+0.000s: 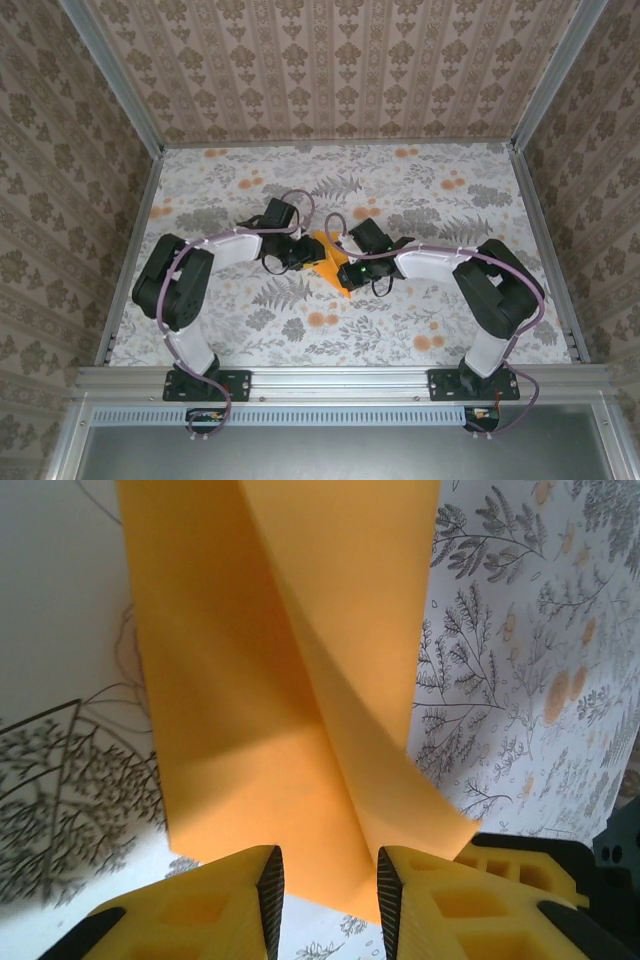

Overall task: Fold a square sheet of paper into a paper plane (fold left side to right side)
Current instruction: Fourth fold the wing at the center of the table.

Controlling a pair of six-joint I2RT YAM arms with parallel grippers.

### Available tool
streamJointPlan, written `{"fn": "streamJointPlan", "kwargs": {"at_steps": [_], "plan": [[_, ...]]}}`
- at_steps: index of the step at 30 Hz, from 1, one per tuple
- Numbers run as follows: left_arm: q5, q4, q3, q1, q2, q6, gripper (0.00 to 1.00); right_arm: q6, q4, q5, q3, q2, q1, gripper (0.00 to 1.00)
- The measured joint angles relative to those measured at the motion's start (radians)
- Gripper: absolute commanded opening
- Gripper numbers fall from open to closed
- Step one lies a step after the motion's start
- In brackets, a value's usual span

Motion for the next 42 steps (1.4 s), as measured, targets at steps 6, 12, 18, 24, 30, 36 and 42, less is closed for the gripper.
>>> {"fn": "streamJointPlan", "kwargs": {"at_steps": [6,12,18,24,30,36,42], "plan": [[0.004,0.012,0.033,-0.007,0.042,0.0,0.33,0.008,0.0,-0.025,0.001,0.014,-0.005,0.06],[0.007,0.02,0.05,-0.007,0.072,0.0,0.34,0.019,0.001,-0.046,0.001,0.023,-0.018,0.07],[0.007,0.022,0.06,-0.007,0.101,0.0,0.35,0.019,0.001,-0.061,0.002,0.039,-0.024,0.09],[0.006,0.022,0.061,-0.007,0.106,0.0,0.36,0.02,0.002,-0.074,0.002,0.043,-0.029,0.11],[0.007,0.019,0.071,-0.007,0.126,0.0,0.37,0.024,0.002,-0.086,0.002,0.043,-0.033,0.18],[0.007,0.019,0.073,-0.007,0.129,0.0,0.37,0.045,0.007,-0.121,0.002,0.039,-0.053,0.28],[0.006,0.019,0.073,-0.007,0.129,0.0,0.37,0.081,0.066,-0.207,0.002,0.011,-0.119,0.36]]}}
